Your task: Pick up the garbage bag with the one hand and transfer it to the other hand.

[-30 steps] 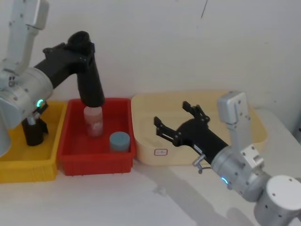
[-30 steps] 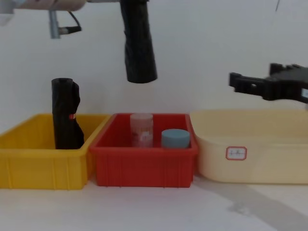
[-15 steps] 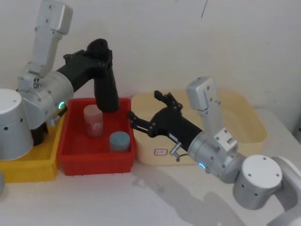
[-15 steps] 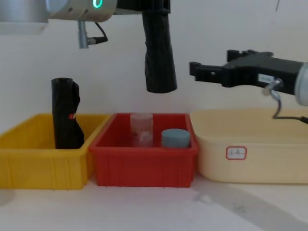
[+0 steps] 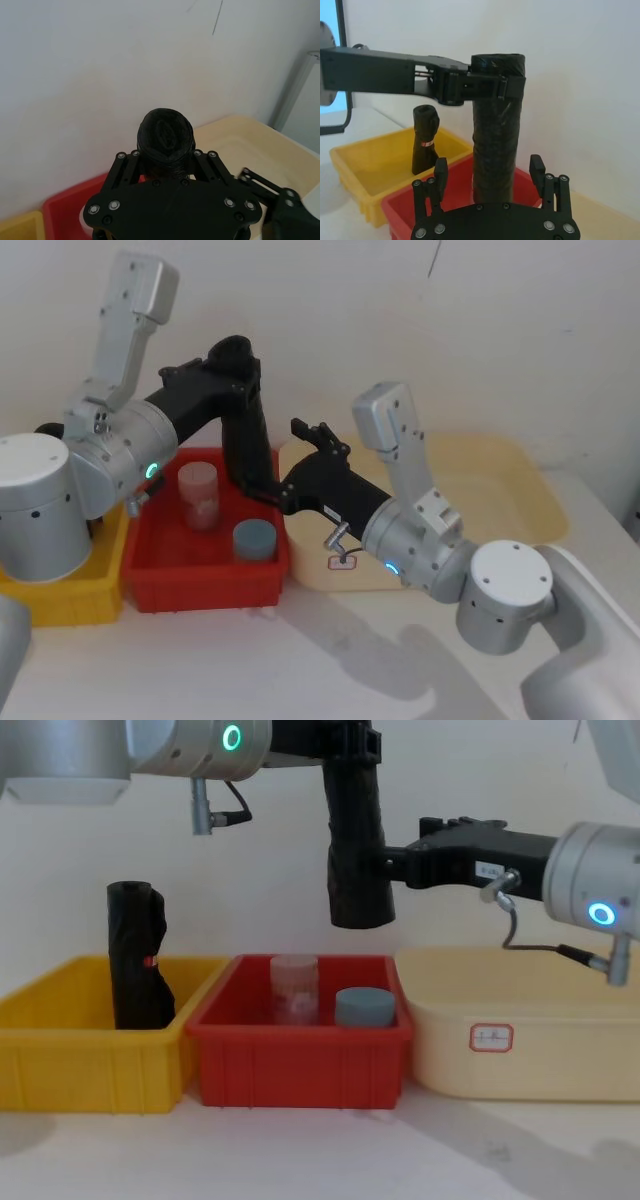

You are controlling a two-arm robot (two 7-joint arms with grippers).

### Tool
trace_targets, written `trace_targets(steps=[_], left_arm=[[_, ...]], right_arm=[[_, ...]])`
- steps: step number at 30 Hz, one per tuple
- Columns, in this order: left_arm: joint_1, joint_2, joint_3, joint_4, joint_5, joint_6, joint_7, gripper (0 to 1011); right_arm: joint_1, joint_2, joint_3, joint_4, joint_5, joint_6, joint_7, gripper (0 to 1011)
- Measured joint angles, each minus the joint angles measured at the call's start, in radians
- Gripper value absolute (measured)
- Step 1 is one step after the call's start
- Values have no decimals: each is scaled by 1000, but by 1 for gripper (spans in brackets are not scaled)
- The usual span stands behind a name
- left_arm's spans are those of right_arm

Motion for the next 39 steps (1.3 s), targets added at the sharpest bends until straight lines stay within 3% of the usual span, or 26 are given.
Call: trace_targets(steps=[16, 34, 39], left_arm=[[11, 2, 7, -11, 2, -13, -27, 381], [18, 9, 12, -28, -15, -17, -44, 381], [18, 10, 13, -30, -17, -17, -45, 381]], right_arm=[[59, -74, 2, 109, 22, 45, -19, 1001], [91, -124, 18, 181, 49, 78, -55, 1000], [96, -131, 21, 190, 52, 81, -60, 908]])
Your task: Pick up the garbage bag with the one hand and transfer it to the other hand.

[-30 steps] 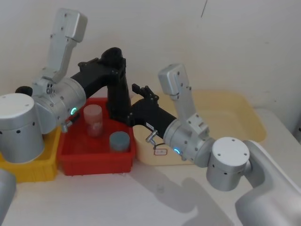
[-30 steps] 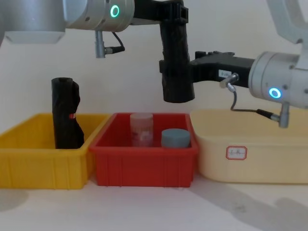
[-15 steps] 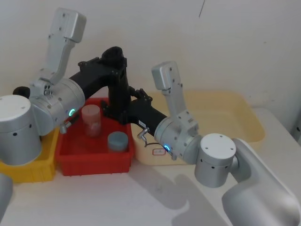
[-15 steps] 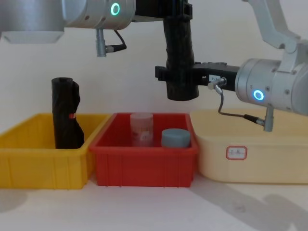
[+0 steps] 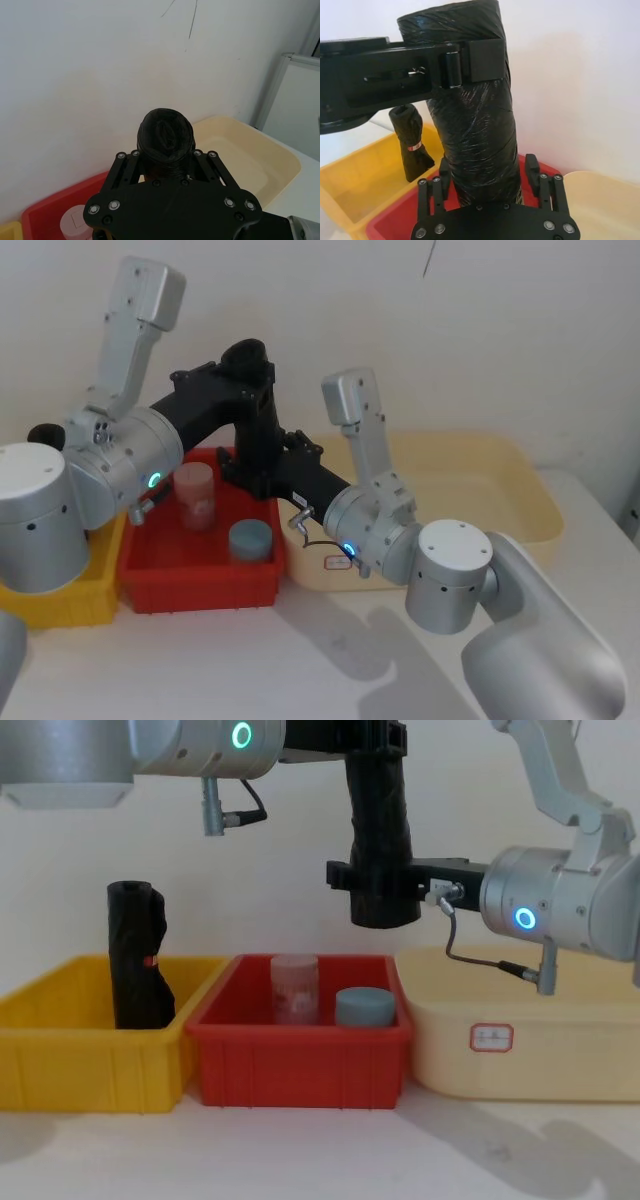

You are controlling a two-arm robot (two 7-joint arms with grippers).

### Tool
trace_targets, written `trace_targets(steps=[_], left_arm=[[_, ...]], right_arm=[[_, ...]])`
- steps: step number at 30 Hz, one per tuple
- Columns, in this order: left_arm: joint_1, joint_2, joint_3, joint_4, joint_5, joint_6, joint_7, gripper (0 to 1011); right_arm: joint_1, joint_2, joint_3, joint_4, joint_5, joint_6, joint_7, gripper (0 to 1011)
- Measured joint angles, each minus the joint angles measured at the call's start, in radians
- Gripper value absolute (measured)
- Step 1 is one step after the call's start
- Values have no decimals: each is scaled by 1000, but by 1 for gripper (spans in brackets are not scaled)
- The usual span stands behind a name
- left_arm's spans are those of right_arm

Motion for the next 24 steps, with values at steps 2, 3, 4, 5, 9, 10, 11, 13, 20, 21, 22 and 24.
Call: trace_targets(steps=[2, 3, 4, 5, 9, 10, 11, 13, 20, 21, 22, 24], left_arm=[[0, 0, 0, -1, 0, 0, 0, 381], [0, 0, 0, -1, -1, 0, -1, 381], [0, 0, 0, -1, -1, 0, -1, 381], [0, 0, 0, -1, -1, 0, -1, 381], [1, 1, 1, -2, -3, 0, -2, 381], [1, 1, 1, -2, -3, 0, -2, 381], [1, 1, 1, -2, -3, 0, -2, 381], [1, 1, 1, -2, -3, 0, -2, 381], [2, 1, 2, -3, -4, 0, -3, 381], [1, 1, 2, -3, -4, 0, -3, 381], [2, 1, 2, -3, -4, 0, -3, 381], [2, 1, 2, -3, -4, 1, -3, 381]], right_arm=[[1, -1, 1, 2, 0, 1, -2, 873], [2, -3, 1, 4, 1, 1, -2, 864], [2, -3, 1, 5, 2, 2, -3, 806], [3, -4, 2, 6, 2, 2, -3, 790], [5, -6, 3, 9, 3, 3, -5, 672], [5, -7, 3, 10, 3, 3, -5, 613], [5, -7, 3, 10, 3, 3, -5, 597], [6, -8, 4, 12, 3, 4, -6, 557], [7, -10, 4, 14, 4, 5, -8, 522], [7, -10, 4, 15, 4, 5, -8, 522], [7, -10, 4, 15, 4, 5, -8, 522], [7, -10, 5, 15, 5, 5, -8, 522]])
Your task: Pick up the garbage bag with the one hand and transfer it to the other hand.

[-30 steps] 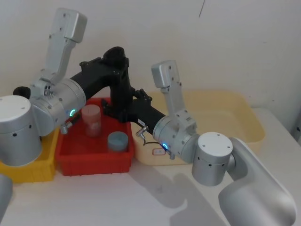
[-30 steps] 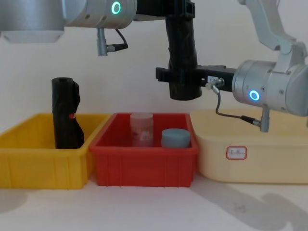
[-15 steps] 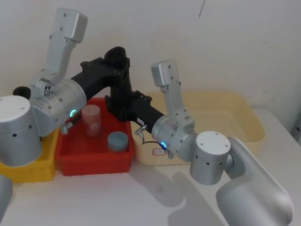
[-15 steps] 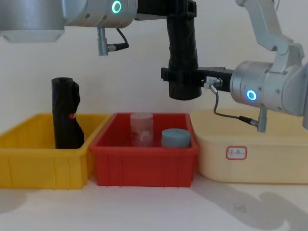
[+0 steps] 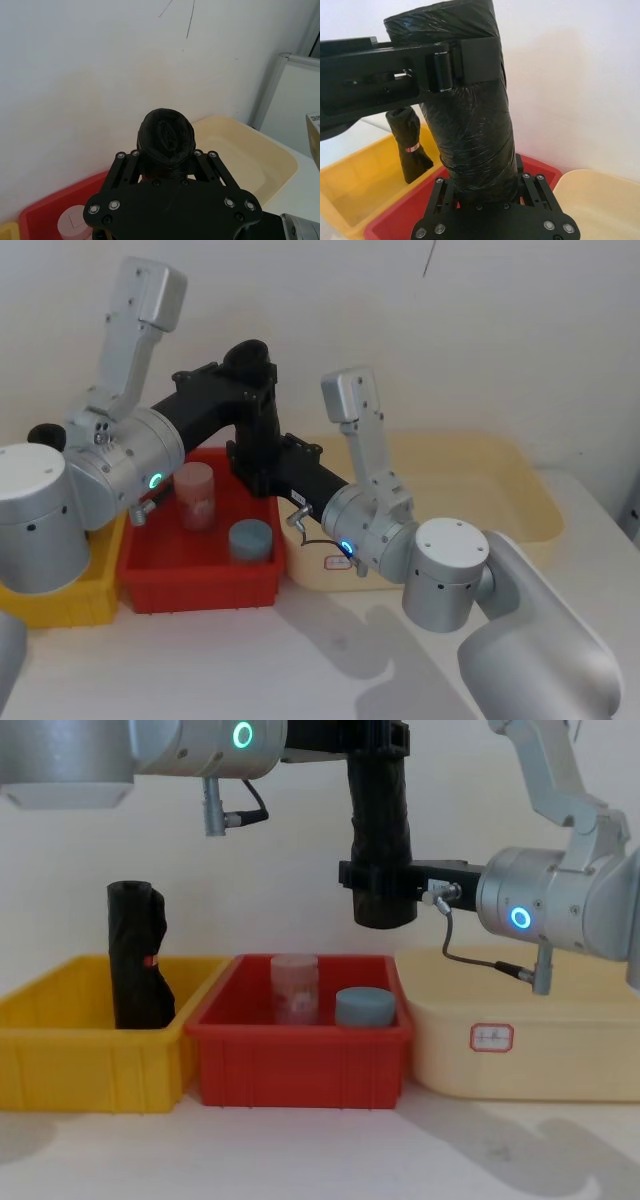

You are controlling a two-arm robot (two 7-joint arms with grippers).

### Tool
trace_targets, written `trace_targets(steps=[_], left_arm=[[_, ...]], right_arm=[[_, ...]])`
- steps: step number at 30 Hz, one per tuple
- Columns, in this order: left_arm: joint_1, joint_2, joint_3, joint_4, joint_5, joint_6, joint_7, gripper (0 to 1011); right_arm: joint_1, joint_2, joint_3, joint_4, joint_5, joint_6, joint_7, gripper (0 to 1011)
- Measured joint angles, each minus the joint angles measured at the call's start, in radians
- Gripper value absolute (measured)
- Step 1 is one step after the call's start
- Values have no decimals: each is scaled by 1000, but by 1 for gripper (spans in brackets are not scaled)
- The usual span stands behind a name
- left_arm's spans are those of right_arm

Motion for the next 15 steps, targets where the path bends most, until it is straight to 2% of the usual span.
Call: trace_targets(steps=[1, 8, 10, 11, 15], left_arm=[[0, 0, 0, 0, 0, 0, 0, 386], [0, 0, 0, -1, -1, 0, -1, 605], [0, 0, 0, -1, -1, 0, -1, 637], [0, 0, 0, -1, -1, 0, -1, 693], [2, 2, -2, -4, -4, 1, 1, 814]], right_arm=[[0, 0, 0, 0, 0, 0, 0, 522], [-3, -6, 9, 3, 5, -4, -5, 521], [-4, -8, 12, 3, 8, -5, -9, 521], [-4, -9, 16, 3, 9, -5, -11, 521], [-9, -14, 31, -3, 16, -5, -27, 521]])
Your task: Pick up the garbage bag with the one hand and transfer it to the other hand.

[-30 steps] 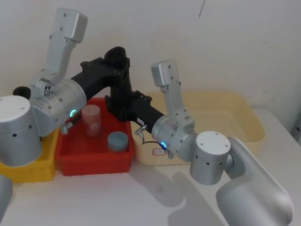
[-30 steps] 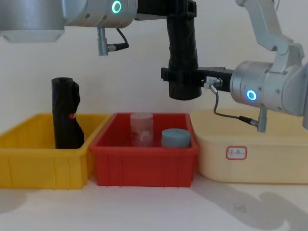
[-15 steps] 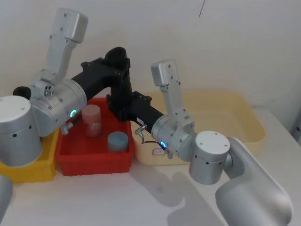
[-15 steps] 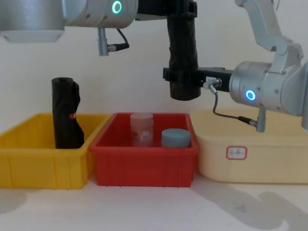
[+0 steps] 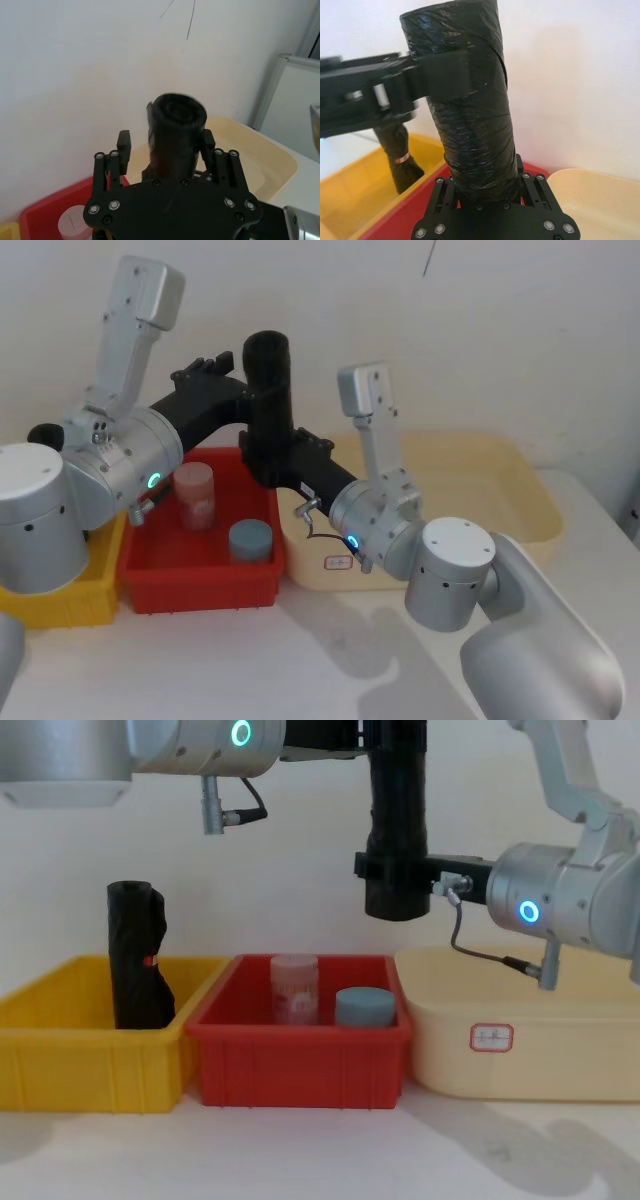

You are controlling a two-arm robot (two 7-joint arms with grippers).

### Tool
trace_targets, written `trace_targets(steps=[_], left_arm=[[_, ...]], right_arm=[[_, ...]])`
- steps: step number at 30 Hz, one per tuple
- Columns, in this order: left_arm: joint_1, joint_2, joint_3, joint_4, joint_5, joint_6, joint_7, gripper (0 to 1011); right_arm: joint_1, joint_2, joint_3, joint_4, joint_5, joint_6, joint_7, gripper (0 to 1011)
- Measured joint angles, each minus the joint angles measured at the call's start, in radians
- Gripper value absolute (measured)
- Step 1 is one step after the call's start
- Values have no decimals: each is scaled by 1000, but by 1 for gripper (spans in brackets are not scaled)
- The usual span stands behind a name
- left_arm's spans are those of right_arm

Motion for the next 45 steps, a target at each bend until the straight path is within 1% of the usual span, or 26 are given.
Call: trace_targets(steps=[1, 2, 3, 4, 5, 6, 8, 9, 15, 16, 21, 22, 25, 29, 31, 33, 34, 35, 42, 44, 45], left_arm=[[1, 0, -1, -1, -1, 1, 1, 826], [3, 2, -4, -4, -3, 2, 3, 869], [4, 3, -6, -5, -4, 3, 4, 879], [5, 4, -8, -7, -6, 4, 5, 934], [8, 6, -12, -11, -9, 6, 7, 949], [8, 6, -12, -11, -9, 6, 7, 949], [14, 10, -24, -21, -18, 10, 11, 1001], [16, 11, -27, -24, -22, 11, 12, 1001], [33, 23, -55, -51, -44, 22, 15, 1001], [39, 27, -65, -61, -52, 27, 17, 1002], [60, 42, -93, -87, -73, 39, 24, 1001], [60, 42, -93, -87, -73, 39, 24, 1001], [79, 53, -113, -102, -83, 42, 33, 1001], [99, 65, -130, -111, -89, 41, 43, 1002], [109, 71, -138, -116, -92, 40, 48, 1002], [114, 75, -143, -118, -93, 38, 51, 1002], [119, 78, -147, -120, -94, 37, 54, 1002], [121, 79, -149, -120, -95, 36, 55, 1001], [138, 90, -163, -126, -99, 31, 63, 1002], [140, 91, -164, -127, -100, 30, 64, 1002], [141, 92, -165, -128, -100, 30, 65, 1002]], right_arm=[[-2, -2, 7, -4, 3, 2, -8, 520], [-3, -2, 12, -6, 5, 3, -12, 520], [-4, -3, 20, -10, 7, 6, -20, 520], [-5, -3, 25, -12, 9, 7, -24, 520], [-6, -3, 33, -15, 11, 11, -31, 520], [-6, -3, 33, -15, 11, 11, -31, 520], [-8, -2, 45, -20, 14, 18, -42, 520], [-9, 0, 56, -23, 15, 24, -51, 520], [-14, 13, 85, -29, 16, 45, -75, 520], [-16, 19, 93, -30, 16, 51, -80, 520], [-23, 35, 110, -35, 11, 72, -91, 520], [-24, 38, 113, -35, 10, 76, -93, 520], [-31, 52, 119, -41, 6, 90, -94, 520], [-40, 70, 125, -50, 0, 108, -91, 520], [-46, 84, 128, -57, -3, 120, -79, 520], [-49, 91, 129, -60, -5, 124, -74, 520], [-50, 95, 129, -62, -5, 126, -71, 528], [-53, 101, 130, -66, -7, 131, -65, 571], [-61, 121, 133, -76, -11, 146, -47, 735], [-63, 124, 133, -78, -12, 148, -45, 808], [-64, 127, 133, -79, -13, 150, -42, 823]])
